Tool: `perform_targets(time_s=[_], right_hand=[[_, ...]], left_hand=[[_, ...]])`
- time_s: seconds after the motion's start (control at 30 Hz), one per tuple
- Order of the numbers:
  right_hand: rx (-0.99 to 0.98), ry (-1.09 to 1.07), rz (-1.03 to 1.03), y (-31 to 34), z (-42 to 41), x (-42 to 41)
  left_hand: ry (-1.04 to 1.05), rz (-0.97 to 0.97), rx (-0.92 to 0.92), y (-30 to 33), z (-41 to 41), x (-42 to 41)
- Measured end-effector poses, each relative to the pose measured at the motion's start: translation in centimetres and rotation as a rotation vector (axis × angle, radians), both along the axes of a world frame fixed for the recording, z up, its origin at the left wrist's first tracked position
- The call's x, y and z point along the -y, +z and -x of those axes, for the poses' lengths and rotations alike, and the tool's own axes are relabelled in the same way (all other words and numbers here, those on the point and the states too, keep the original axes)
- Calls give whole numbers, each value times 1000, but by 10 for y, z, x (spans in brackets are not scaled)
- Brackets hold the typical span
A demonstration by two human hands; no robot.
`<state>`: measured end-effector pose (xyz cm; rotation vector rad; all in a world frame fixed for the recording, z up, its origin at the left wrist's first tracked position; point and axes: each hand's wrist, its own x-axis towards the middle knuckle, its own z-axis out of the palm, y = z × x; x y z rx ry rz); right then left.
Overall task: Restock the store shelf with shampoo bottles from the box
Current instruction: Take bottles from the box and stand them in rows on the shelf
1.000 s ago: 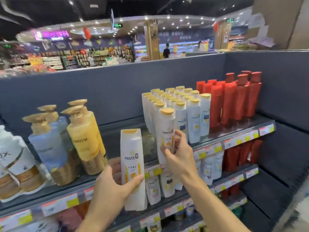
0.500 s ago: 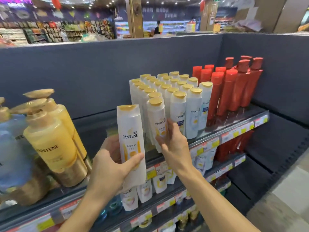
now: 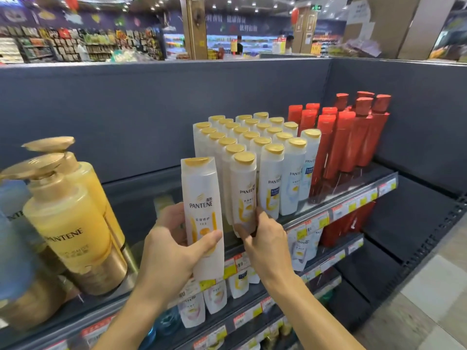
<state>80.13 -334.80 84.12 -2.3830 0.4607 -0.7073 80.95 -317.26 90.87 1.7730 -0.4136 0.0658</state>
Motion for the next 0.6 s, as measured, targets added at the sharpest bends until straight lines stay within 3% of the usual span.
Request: perform_targets(time_s=[0.6], right_hand=[[-27,-78,60,8,-6,-9]], left_hand=[[4,3,25,-4,-5,2]])
